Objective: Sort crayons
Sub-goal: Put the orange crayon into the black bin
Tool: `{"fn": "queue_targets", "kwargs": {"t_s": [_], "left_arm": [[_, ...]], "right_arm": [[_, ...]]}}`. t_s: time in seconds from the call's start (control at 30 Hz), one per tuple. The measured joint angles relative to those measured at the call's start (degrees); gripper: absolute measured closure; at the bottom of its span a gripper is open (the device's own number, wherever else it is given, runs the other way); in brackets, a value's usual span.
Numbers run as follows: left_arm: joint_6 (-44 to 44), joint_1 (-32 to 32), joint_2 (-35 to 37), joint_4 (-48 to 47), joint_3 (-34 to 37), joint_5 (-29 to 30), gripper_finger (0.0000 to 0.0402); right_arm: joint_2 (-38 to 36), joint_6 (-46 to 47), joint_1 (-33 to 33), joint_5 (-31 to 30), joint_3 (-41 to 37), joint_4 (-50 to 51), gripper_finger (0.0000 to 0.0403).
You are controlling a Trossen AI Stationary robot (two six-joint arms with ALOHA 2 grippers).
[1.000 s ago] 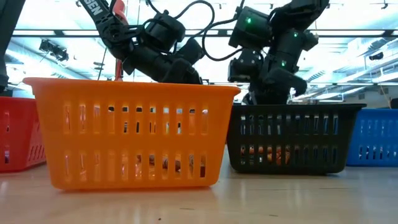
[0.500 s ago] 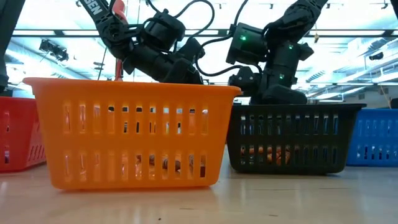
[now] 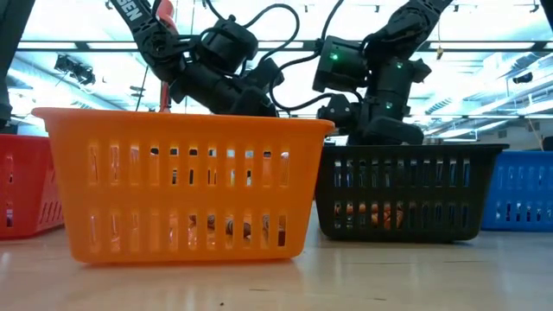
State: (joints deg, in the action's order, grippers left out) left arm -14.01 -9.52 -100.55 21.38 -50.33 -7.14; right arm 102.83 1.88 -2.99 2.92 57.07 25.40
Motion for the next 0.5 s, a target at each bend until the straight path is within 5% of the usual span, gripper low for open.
{"fn": "queue_targets", "kwargs": {"t_s": [0.5], "left_arm": [[1.4,0.0,0.0,-1.4,0.0,0.5,0.0239]], "right_arm": [[0.1,-2.5,-0.2,-2.3,8.0,9.8,0.0372]]}}
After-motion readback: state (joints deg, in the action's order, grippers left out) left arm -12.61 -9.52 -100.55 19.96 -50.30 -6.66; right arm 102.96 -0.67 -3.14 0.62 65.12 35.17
